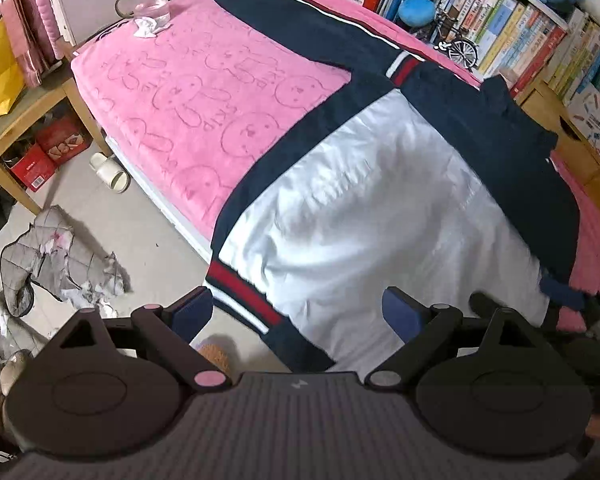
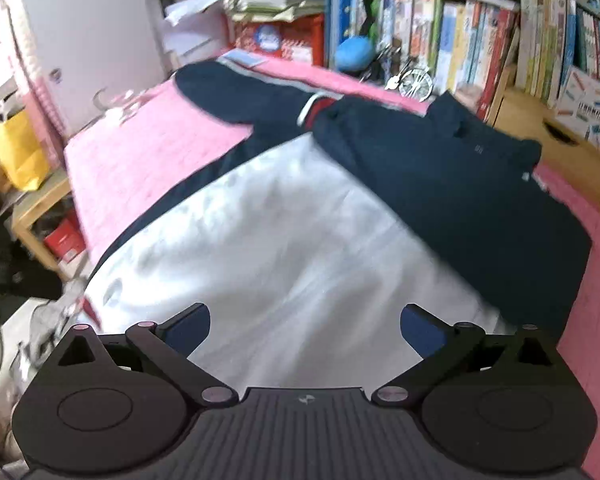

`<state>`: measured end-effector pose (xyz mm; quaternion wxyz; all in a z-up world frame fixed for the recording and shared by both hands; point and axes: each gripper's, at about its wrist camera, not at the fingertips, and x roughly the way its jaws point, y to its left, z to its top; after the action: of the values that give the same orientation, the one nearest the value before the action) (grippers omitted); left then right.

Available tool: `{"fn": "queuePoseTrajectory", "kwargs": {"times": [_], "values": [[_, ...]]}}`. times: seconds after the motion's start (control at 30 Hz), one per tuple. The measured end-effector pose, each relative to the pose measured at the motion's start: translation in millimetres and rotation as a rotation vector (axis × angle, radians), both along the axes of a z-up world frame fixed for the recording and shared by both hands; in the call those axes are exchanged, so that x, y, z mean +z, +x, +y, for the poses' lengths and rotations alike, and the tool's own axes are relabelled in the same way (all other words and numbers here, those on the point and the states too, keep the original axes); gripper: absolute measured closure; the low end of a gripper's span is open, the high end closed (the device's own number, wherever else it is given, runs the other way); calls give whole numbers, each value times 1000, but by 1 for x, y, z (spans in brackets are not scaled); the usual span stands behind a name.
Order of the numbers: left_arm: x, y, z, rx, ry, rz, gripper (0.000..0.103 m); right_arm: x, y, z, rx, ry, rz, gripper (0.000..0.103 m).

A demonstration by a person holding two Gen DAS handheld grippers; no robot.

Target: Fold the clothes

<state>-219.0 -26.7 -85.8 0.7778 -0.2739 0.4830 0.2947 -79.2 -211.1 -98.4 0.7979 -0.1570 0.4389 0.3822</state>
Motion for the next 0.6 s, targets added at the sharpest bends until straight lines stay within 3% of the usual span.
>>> {"fn": "queuePoseTrajectory", "kwargs": {"times": [0.13, 0.3, 0.6], "values": [[4, -12, 2, -50, 7, -19, 10, 1, -21, -1, -27, -14, 22, 1], [6, -13, 22, -135, -11, -63, 10, 13, -36, 5, -120, -16, -23, 1], [34, -10, 80, -366, 57, -142, 10, 29, -75, 31, -391, -14, -88, 0]]}}
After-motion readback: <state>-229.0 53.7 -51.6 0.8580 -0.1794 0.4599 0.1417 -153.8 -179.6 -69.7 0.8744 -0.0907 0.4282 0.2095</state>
